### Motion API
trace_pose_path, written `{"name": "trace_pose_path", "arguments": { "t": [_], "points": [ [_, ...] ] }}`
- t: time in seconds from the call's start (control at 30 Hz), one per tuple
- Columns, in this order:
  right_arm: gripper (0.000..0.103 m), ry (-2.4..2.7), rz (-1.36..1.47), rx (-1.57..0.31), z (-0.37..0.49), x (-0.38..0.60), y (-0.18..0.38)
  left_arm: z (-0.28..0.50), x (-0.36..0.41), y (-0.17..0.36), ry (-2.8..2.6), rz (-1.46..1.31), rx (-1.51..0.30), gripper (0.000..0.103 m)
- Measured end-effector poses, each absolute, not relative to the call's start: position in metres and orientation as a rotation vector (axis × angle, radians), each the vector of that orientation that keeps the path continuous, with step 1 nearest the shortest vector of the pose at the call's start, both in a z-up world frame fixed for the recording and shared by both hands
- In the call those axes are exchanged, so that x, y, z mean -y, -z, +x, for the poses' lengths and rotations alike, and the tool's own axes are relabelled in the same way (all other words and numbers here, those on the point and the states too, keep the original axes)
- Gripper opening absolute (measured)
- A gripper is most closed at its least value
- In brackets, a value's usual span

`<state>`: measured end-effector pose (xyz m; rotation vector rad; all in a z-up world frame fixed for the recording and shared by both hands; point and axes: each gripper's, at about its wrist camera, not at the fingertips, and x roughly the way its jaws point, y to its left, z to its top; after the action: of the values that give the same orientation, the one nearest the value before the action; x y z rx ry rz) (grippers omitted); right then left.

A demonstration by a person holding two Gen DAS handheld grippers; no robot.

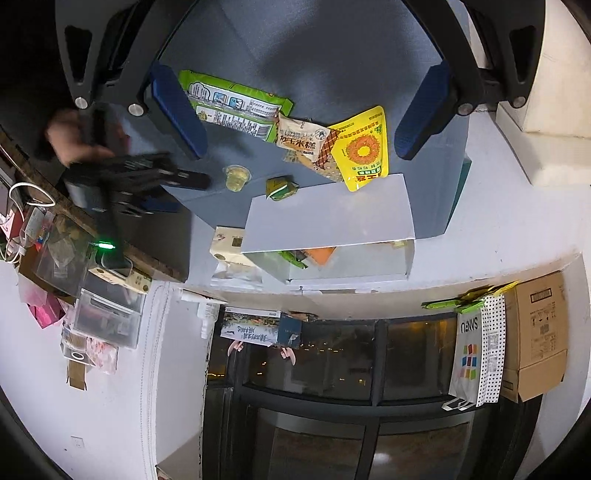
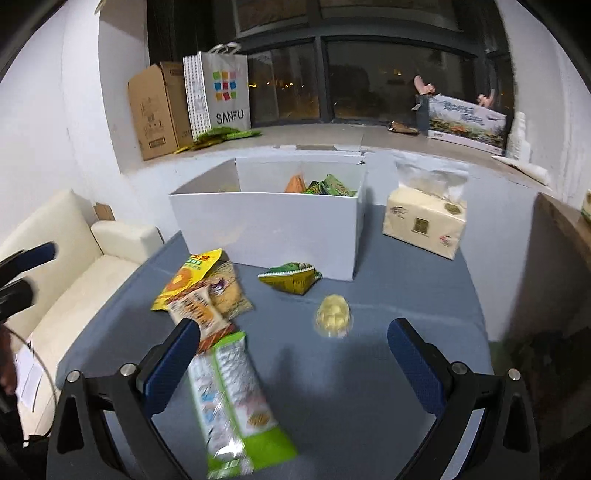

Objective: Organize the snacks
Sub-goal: 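Grasp a clear jelly cup with the right gripper while the left reaches the yellow sunflower pack, then lift the yellow pack with the left gripper and drop both items into the box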

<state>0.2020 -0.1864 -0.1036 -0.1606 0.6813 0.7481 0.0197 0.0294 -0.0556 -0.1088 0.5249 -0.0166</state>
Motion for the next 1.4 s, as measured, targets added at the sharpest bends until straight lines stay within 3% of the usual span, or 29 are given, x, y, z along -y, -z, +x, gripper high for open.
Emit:
{"name": "trace_pose_path", "arguments": {
  "t": [0.13,0.2,0.27,0.3,0.37,0.7,1.23,1.3,1.37,1.4],
  "points": [
    [0.103,-0.713,-0.205,-0.751,0.242,0.161,0.126,0.018,-0.032,0.058,0.014,-0.114,-0.533,0.103],
    [0.097,-0.682,-0.218,-0.798,0.263,0.152,0.141,0.017,-0.035,0.060,0.009,-0.122,-0.539,0.103],
    [0.071,-0.657,-0.235,-0.852,0.280,0.146,0.159,0.017,-0.038,0.064,0.005,-0.131,-0.547,0.103],
    [0.064,-0.640,-0.242,-0.875,0.286,0.144,0.167,0.018,-0.039,0.065,0.002,-0.133,-0.550,0.103],
    [0.040,-0.638,-0.242,-0.925,0.295,0.143,0.184,0.019,-0.041,0.067,-0.002,-0.138,-0.556,0.103],
    [0.039,-0.741,-0.171,-0.849,0.267,0.161,0.162,0.048,-0.056,0.081,0.007,-0.222,-0.617,0.103],
    [0.040,-0.895,-0.052,-0.607,0.169,0.206,0.068,0.219,-0.131,0.186,-0.107,-0.430,-1.008,0.102],
    [0.040,-0.901,-0.054,-0.598,0.162,0.210,0.064,0.224,-0.122,0.187,-0.114,-0.354,-1.011,0.098],
    [0.040,-0.906,-0.048,-0.596,0.158,0.212,0.064,0.224,-0.117,0.185,-0.120,-0.314,-0.995,0.069],
    [0.040,-0.909,-0.043,-0.597,0.157,0.213,0.064,0.223,-0.118,0.183,-0.111,-0.318,-0.987,0.063]
  ]
}}
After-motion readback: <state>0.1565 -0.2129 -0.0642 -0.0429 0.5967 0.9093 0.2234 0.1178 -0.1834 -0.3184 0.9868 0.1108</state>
